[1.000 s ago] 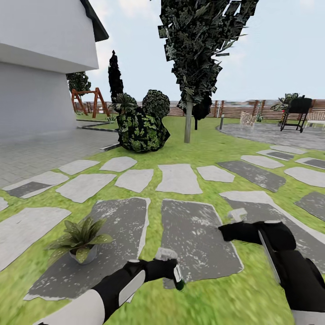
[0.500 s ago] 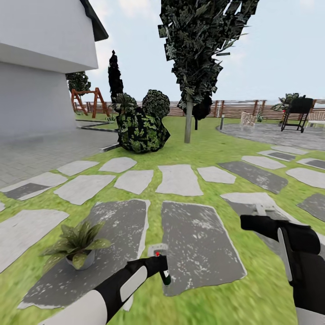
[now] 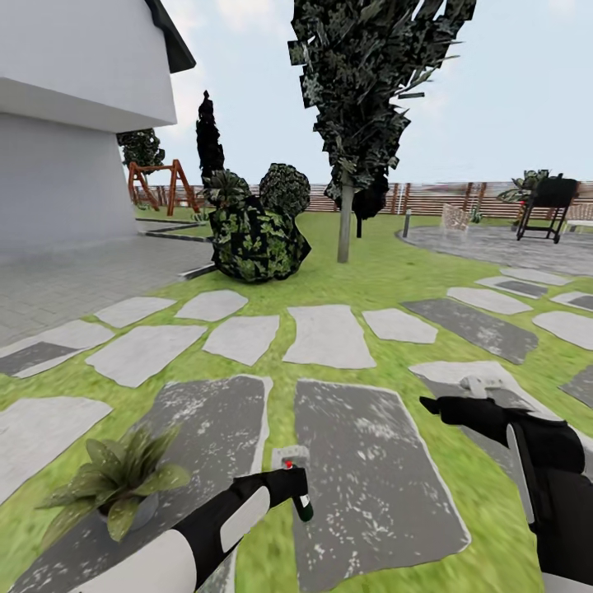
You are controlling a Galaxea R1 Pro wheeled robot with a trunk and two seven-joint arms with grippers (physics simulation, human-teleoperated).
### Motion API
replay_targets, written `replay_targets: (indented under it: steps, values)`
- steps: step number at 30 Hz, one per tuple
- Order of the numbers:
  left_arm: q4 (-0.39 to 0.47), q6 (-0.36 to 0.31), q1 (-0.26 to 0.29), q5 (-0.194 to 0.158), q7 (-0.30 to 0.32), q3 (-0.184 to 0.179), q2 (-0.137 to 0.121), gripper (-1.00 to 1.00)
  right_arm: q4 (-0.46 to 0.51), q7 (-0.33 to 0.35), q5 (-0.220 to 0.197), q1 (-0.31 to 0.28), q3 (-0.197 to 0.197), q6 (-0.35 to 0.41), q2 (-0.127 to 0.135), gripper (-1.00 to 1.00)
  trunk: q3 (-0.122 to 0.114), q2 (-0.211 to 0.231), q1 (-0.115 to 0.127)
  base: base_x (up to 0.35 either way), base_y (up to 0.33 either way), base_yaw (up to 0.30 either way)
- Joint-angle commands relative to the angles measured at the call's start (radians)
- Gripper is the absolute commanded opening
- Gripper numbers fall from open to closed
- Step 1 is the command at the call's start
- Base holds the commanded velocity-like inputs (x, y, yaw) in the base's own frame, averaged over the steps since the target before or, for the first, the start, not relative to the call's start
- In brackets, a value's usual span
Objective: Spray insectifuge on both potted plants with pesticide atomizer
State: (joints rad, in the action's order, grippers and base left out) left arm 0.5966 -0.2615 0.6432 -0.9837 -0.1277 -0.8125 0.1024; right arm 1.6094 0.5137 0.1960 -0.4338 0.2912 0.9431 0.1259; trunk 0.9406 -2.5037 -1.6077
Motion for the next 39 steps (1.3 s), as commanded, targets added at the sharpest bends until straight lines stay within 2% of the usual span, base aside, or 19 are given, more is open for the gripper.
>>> replay_targets:
  steps: [1,7,11,15,19,20,23,31,39]
  values:
    - [0.002,-0.001,0.001,-0.01,-0.009,-0.005,-0.001,-1.0,0.003,0.008,0.011,-0.001,-0.001,0.002,0.0,1.0,0.001,0.0,0.0,0.335,0.0,0.0]
    - [0.01,0.0,-0.001,-0.01,-0.009,-0.006,-0.008,-1.0,0.006,0.001,0.011,0.0,-0.004,-0.034,-0.001,1.0,0.001,0.0,0.0,0.335,0.0,-0.001]
    - [0.021,0.001,-0.004,-0.009,-0.011,-0.036,-0.007,-1.0,0.006,0.0,0.011,0.0,-0.003,-0.035,-0.002,1.0,0.001,0.0,0.0,0.335,0.0,-0.127]
    - [0.024,0.001,-0.005,-0.008,-0.015,-0.046,-0.006,-1.0,0.006,0.0,0.011,0.0,-0.007,-0.021,-0.004,1.0,0.001,0.0,0.0,0.335,0.0,-0.245]
    - [0.025,0.001,-0.005,-0.007,-0.017,-0.049,-0.003,-1.0,0.006,0.0,0.011,0.0,-0.016,-0.017,-0.024,1.0,0.001,0.0,0.0,0.337,-0.012,-0.269]
    - [0.025,0.001,-0.005,-0.007,-0.018,-0.049,-0.001,-1.0,0.006,-0.001,0.012,0.0,-0.058,-0.015,-0.041,1.0,0.001,0.0,0.0,0.337,-0.104,-0.271]
    - [0.025,0.002,-0.005,-0.007,-0.02,-0.048,-0.001,-1.0,0.006,-0.001,0.013,0.0,-0.099,-0.014,-0.047,1.0,0.001,0.0,0.0,0.337,-0.126,-0.188]
    - [0.025,0.003,-0.005,-0.009,-0.014,-0.042,-0.001,-1.0,0.005,-0.001,0.009,-0.014,-0.1,-0.015,-0.047,1.0,0.001,0.0,0.0,0.337,-0.146,-0.005]
    - [0.026,0.032,-0.005,-0.015,-0.009,-0.037,0.0,-1.0,0.006,0.001,0.013,-0.035,-0.102,-0.041,-0.047,1.0,0.001,0.0,0.0,0.337,-0.141,0.0]
